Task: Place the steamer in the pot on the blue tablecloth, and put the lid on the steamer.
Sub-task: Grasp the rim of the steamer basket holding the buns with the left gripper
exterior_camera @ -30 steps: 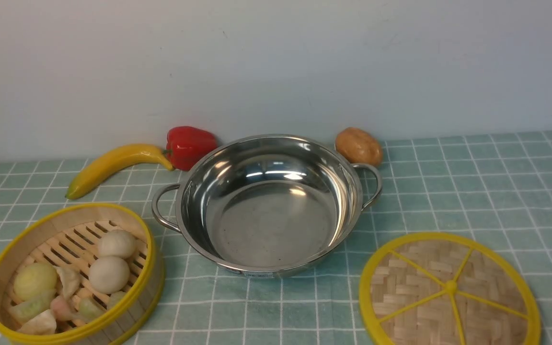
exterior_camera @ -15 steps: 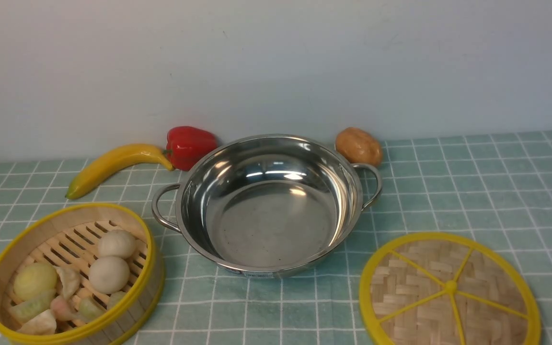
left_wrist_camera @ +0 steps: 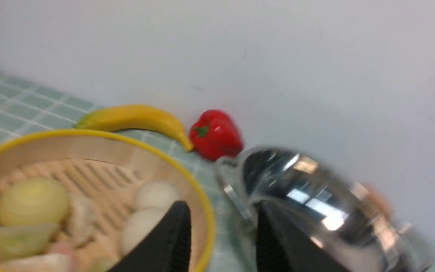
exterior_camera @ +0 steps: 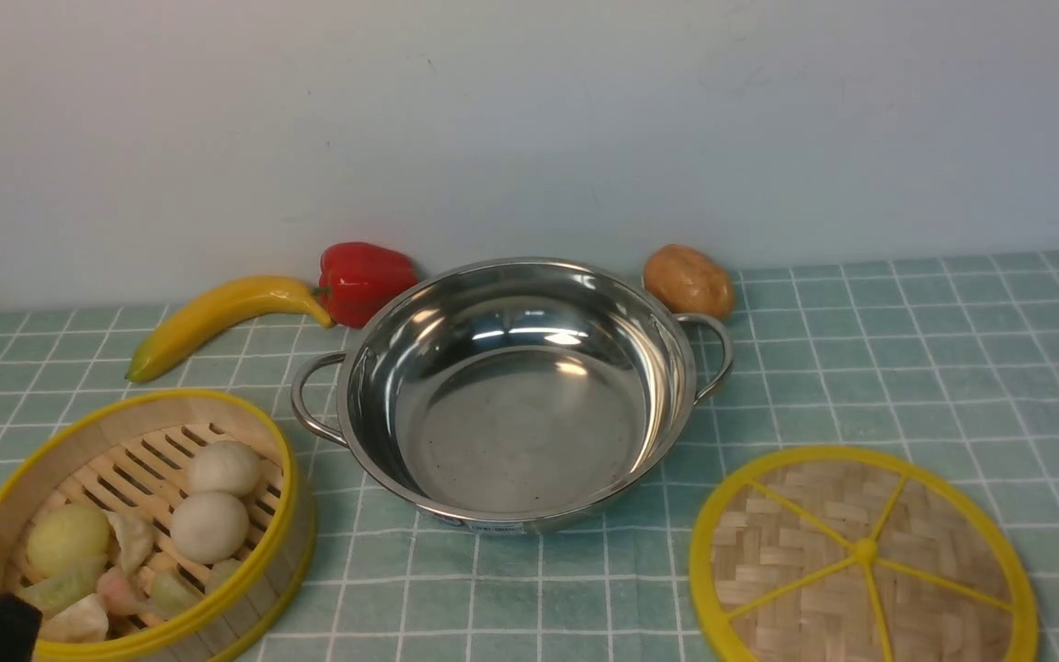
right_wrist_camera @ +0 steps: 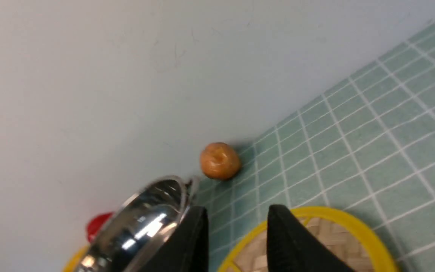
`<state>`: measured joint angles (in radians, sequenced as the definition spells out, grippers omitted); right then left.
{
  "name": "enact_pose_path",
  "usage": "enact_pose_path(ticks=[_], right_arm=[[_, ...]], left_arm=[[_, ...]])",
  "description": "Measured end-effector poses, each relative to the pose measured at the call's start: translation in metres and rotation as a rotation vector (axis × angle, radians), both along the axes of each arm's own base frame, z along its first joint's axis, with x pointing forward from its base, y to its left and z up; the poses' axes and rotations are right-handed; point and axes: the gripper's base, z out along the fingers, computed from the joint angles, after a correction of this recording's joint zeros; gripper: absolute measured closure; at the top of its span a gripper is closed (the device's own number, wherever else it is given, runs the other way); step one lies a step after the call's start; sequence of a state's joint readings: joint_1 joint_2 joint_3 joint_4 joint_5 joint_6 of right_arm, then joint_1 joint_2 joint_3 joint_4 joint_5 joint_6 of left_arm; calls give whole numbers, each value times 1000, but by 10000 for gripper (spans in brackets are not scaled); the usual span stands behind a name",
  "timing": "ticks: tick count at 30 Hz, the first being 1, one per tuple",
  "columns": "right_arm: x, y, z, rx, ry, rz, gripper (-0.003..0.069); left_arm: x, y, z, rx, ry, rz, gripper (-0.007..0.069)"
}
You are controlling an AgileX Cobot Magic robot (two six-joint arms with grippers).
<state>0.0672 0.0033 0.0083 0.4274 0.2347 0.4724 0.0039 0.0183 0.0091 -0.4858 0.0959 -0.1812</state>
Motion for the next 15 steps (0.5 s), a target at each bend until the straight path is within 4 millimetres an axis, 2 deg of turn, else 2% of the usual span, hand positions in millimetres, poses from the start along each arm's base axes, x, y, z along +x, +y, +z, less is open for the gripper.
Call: enact_pose_path(ticks=[3,12,14,15], right_arm=[[0,0,3,89,-20,-8,419],[-1,-12,24,225,-248,-120,419],[-11,-26,53,345,-515,-220,419],[-19,-30,70,361,-642,-252,419]], left_arm=[[0,2,5,-196,-44,19,382],[-1,10,17,-306,-173,92,382],[-8,16,44,-349,-330,131,382],[-14,19,65,-323,-444,155,382]])
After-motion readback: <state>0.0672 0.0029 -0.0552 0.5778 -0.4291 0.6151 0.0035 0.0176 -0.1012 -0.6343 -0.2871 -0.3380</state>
